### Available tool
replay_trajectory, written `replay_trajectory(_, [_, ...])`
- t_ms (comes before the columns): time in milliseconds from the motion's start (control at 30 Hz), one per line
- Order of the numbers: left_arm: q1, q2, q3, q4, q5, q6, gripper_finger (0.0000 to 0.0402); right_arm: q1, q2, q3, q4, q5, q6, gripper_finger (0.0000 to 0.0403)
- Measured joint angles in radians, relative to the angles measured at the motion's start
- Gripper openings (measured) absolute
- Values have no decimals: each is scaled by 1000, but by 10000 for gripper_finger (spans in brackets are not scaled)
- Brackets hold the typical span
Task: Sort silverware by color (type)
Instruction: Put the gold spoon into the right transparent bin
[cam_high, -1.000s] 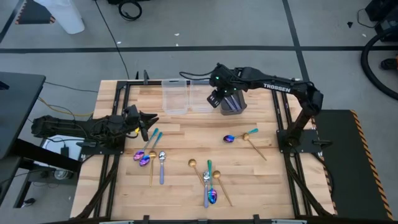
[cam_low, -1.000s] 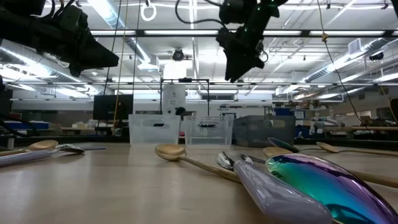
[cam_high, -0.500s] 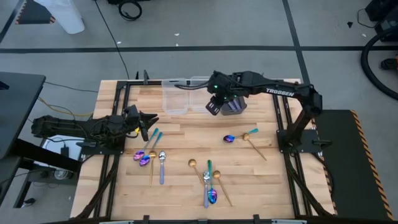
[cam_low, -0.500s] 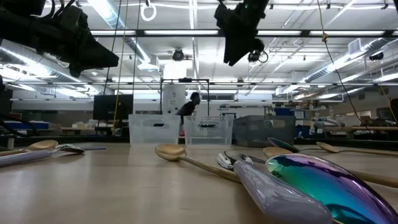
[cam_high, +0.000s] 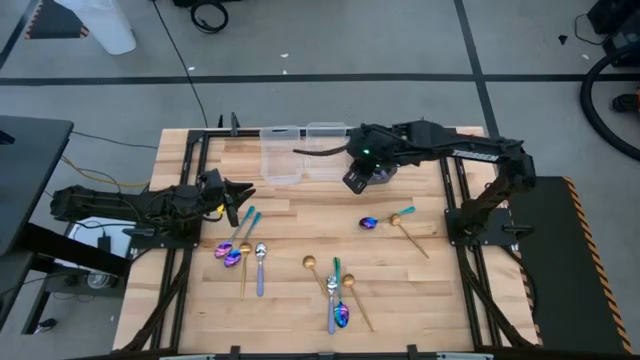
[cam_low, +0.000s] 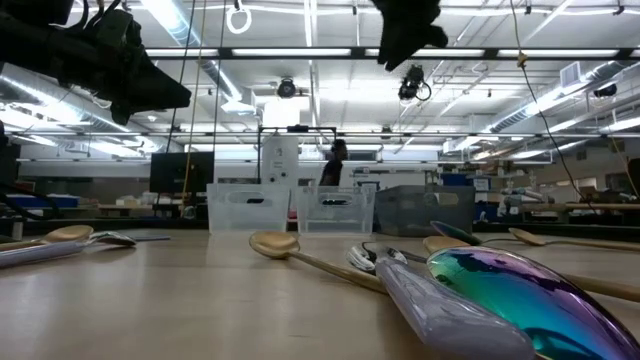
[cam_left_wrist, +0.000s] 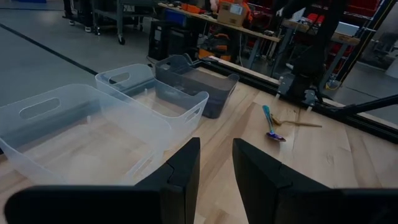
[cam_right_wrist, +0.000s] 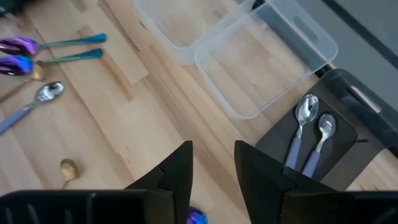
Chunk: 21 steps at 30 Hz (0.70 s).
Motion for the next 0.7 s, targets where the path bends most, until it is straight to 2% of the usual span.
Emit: replay_trajectory(700, [0,0,0,0,0,0,102,124,-202,-1,-55,104,94,129])
